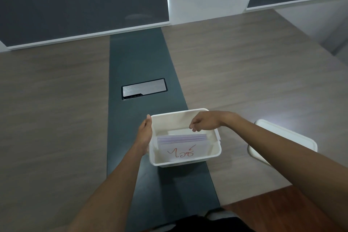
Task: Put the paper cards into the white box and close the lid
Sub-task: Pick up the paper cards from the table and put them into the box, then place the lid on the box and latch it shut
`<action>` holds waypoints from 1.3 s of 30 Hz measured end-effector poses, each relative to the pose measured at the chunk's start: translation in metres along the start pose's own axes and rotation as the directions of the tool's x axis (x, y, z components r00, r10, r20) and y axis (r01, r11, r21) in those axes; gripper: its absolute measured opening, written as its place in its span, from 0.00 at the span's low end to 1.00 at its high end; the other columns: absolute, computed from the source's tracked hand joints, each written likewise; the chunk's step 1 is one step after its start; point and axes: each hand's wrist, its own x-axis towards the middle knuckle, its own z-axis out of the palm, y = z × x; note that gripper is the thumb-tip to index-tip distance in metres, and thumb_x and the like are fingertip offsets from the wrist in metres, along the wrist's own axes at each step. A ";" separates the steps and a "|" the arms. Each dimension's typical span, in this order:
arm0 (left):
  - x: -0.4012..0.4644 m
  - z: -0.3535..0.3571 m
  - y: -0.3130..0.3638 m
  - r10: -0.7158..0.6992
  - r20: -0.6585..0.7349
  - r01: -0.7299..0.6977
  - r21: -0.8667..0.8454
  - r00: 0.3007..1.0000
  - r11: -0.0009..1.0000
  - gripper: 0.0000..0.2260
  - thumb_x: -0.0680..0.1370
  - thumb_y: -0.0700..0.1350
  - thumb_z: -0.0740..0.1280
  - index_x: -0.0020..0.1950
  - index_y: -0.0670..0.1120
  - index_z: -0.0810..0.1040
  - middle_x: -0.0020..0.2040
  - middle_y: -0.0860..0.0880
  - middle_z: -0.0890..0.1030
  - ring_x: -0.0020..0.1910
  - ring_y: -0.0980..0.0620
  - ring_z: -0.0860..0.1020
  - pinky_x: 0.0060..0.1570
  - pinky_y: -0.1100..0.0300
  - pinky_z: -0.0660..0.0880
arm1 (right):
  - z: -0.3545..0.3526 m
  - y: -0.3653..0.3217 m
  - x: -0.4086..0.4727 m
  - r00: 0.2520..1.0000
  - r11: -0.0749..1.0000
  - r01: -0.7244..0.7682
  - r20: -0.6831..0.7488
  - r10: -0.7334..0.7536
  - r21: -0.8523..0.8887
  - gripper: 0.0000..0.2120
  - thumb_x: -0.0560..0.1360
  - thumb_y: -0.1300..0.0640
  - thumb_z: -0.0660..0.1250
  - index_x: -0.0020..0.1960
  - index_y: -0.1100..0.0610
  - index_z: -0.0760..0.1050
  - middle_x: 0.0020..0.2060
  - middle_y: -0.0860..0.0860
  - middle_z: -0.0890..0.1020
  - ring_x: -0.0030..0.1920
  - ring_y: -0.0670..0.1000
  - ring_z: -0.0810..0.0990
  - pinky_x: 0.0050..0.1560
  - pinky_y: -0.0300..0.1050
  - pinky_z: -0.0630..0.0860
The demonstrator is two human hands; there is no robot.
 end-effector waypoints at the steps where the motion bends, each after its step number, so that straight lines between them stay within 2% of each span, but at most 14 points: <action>1: 0.001 0.000 -0.001 0.000 -0.003 0.000 0.007 1.000 1.000 0.26 0.82 0.64 0.53 0.74 0.50 0.70 0.71 0.50 0.74 0.67 0.49 0.72 0.66 0.53 0.67 | 0.001 0.001 0.000 1.000 1.000 0.010 -0.018 -0.010 0.000 0.17 0.81 0.50 0.59 0.65 0.54 0.78 0.59 0.48 0.83 0.60 0.47 0.80 0.66 0.43 0.71; 4: -0.001 -0.001 0.000 -0.009 -0.014 0.010 0.015 1.000 1.000 0.27 0.82 0.63 0.53 0.75 0.50 0.69 0.72 0.50 0.72 0.71 0.47 0.70 0.68 0.51 0.65 | 0.004 0.006 0.001 0.994 0.997 0.058 -0.095 -0.054 0.042 0.16 0.80 0.53 0.58 0.63 0.55 0.79 0.56 0.48 0.84 0.59 0.47 0.80 0.65 0.44 0.73; 8: -0.004 -0.002 0.001 -0.007 -0.004 0.007 -0.012 1.000 1.000 0.25 0.82 0.63 0.54 0.72 0.49 0.72 0.67 0.49 0.77 0.63 0.47 0.75 0.64 0.52 0.69 | 0.004 0.010 -0.005 0.966 0.972 0.141 -0.239 -0.094 0.190 0.14 0.81 0.58 0.59 0.62 0.57 0.79 0.53 0.50 0.85 0.54 0.46 0.82 0.53 0.33 0.74; 11: -0.008 -0.003 0.003 -0.025 0.000 0.025 -0.039 1.000 0.999 0.27 0.82 0.63 0.55 0.73 0.48 0.70 0.67 0.52 0.75 0.67 0.46 0.74 0.67 0.51 0.69 | 0.002 0.016 -0.010 0.930 0.940 0.207 -0.353 -0.103 0.270 0.13 0.81 0.59 0.59 0.60 0.57 0.80 0.51 0.50 0.86 0.52 0.47 0.84 0.52 0.33 0.75; 13: -0.007 -0.006 0.000 -0.043 0.021 0.044 -0.061 0.999 0.997 0.32 0.77 0.69 0.57 0.74 0.50 0.71 0.69 0.50 0.76 0.68 0.45 0.74 0.69 0.45 0.69 | 0.002 0.020 -0.013 0.898 0.918 0.252 -0.428 -0.104 0.306 0.12 0.81 0.59 0.59 0.58 0.57 0.80 0.49 0.51 0.86 0.51 0.49 0.84 0.51 0.35 0.75; 15: 0.006 -0.012 -0.012 -0.047 0.029 0.049 -0.076 0.998 0.996 0.41 0.66 0.79 0.59 0.70 0.54 0.74 0.67 0.50 0.79 0.65 0.44 0.78 0.66 0.41 0.72 | 0.004 0.025 -0.018 0.866 0.893 0.284 -0.494 -0.082 0.349 0.12 0.81 0.61 0.59 0.58 0.59 0.80 0.49 0.52 0.86 0.51 0.51 0.84 0.49 0.35 0.75; 16: 0.016 -0.015 -0.022 -0.050 0.033 0.052 -0.074 0.998 0.996 0.42 0.63 0.81 0.59 0.67 0.56 0.76 0.64 0.50 0.81 0.62 0.44 0.79 0.65 0.40 0.73 | 0.006 0.027 -0.021 0.851 0.883 0.290 -0.522 -0.061 0.369 0.12 0.81 0.61 0.59 0.58 0.59 0.80 0.49 0.53 0.86 0.51 0.52 0.84 0.50 0.36 0.76; 20: 0.001 -0.022 -0.019 -0.039 0.064 0.043 -0.056 0.997 0.998 0.36 0.67 0.76 0.57 0.62 0.54 0.80 0.58 0.50 0.84 0.59 0.45 0.81 0.66 0.42 0.73 | 0.019 0.036 -0.030 0.786 0.861 0.302 -0.618 0.017 0.408 0.12 0.81 0.61 0.60 0.58 0.59 0.80 0.49 0.52 0.86 0.52 0.51 0.83 0.58 0.42 0.77; 25: 0.010 -0.036 -0.032 0.020 0.079 -0.017 -0.037 0.997 0.999 0.33 0.66 0.79 0.58 0.56 0.57 0.82 0.58 0.51 0.84 0.61 0.45 0.80 0.68 0.39 0.69 | 0.038 0.036 -0.039 0.709 0.824 0.313 -0.693 0.128 0.472 0.12 0.81 0.61 0.61 0.59 0.61 0.80 0.52 0.53 0.84 0.54 0.49 0.82 0.58 0.38 0.75; 28: -0.001 -0.039 -0.029 0.060 0.092 -0.060 -0.007 0.994 0.998 0.25 0.74 0.72 0.55 0.52 0.59 0.84 0.56 0.51 0.85 0.59 0.47 0.81 0.68 0.41 0.70 | 0.050 0.040 -0.041 0.694 0.830 0.290 -0.702 0.161 0.477 0.12 0.81 0.60 0.60 0.58 0.58 0.81 0.53 0.50 0.84 0.55 0.48 0.81 0.56 0.35 0.74; 31: -0.012 -0.044 -0.030 0.075 0.069 -0.073 -0.031 0.995 0.997 0.26 0.78 0.68 0.54 0.56 0.53 0.83 0.57 0.50 0.85 0.60 0.48 0.81 0.69 0.44 0.70 | 0.063 0.046 -0.045 0.680 0.823 0.284 -0.708 0.189 0.492 0.12 0.80 0.60 0.60 0.58 0.57 0.81 0.53 0.49 0.84 0.54 0.48 0.81 0.54 0.34 0.74; 34: -0.022 -0.050 -0.034 0.060 0.045 -0.058 -0.051 0.997 0.997 0.28 0.82 0.63 0.52 0.67 0.44 0.76 0.65 0.47 0.80 0.69 0.47 0.75 0.74 0.48 0.65 | 0.073 0.056 -0.050 0.662 0.825 0.264 -0.716 0.221 0.500 0.12 0.81 0.60 0.60 0.59 0.58 0.80 0.52 0.48 0.82 0.51 0.47 0.79 0.49 0.29 0.71; 36: -0.030 -0.052 -0.038 0.049 0.012 -0.048 -0.051 0.999 0.998 0.29 0.83 0.62 0.50 0.73 0.43 0.72 0.70 0.44 0.75 0.72 0.46 0.71 0.74 0.49 0.63 | 0.077 0.067 -0.055 0.650 0.827 0.237 -0.716 0.254 0.509 0.12 0.81 0.59 0.60 0.61 0.58 0.79 0.53 0.50 0.81 0.52 0.47 0.77 0.50 0.33 0.70; 39: -0.034 -0.055 -0.044 0.070 -0.014 -0.071 -0.066 0.997 0.995 0.30 0.84 0.61 0.49 0.75 0.42 0.68 0.74 0.41 0.71 0.74 0.44 0.69 0.74 0.50 0.62 | 0.082 0.095 -0.055 0.633 0.846 0.146 -0.706 0.319 0.513 0.13 0.81 0.57 0.60 0.61 0.59 0.79 0.54 0.50 0.80 0.52 0.49 0.78 0.53 0.38 0.70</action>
